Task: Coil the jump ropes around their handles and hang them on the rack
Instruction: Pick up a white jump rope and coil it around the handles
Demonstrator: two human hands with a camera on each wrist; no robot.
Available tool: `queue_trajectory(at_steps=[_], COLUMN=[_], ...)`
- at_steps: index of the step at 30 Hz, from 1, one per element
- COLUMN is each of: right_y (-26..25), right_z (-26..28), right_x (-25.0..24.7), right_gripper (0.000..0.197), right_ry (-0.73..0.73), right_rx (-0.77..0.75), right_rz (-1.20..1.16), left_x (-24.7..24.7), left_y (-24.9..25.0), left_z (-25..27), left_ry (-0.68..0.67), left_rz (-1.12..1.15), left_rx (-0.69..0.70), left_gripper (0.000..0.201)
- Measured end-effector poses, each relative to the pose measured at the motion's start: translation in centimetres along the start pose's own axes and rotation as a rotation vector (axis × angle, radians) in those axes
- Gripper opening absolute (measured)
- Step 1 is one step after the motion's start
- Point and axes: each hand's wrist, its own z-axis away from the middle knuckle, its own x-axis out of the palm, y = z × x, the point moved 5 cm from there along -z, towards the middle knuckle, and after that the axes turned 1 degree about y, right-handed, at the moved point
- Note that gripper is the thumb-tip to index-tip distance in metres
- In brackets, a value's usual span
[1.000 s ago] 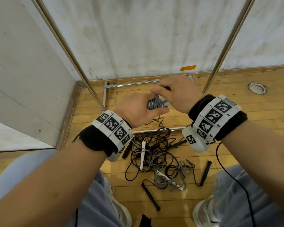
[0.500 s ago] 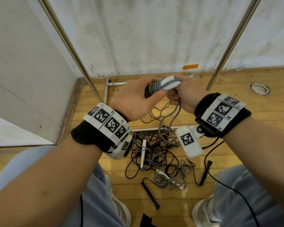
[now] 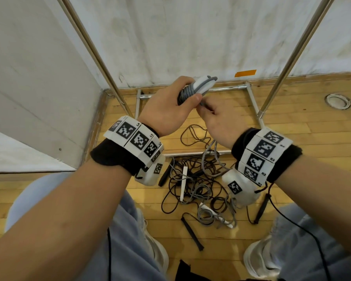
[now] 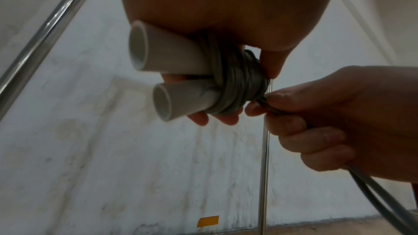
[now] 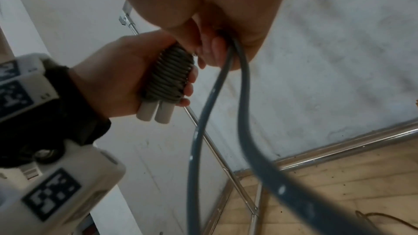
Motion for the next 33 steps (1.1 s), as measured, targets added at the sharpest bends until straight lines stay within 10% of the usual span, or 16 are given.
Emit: queue_trajectory(at_steps=[16,33], right_y=[-0.1,-3.0], right_z=[-1.1,0.1], right_x=[0.6,-0.5], right_gripper=[0.018,0.024], right_ry=[-0.064,-0.207], right_rx=[-0.002,-0.275], right_rz=[0.24,0.617], left_x=[-1.2,-1.4], left_y=[-1.6,-1.8], left_z=[-0.6,-0.1], left_ry=[0.073,-0.146], left_rz=[-0.441,-0.356], left_rx=[0.01,0.011], left_gripper=[0.033,0.037])
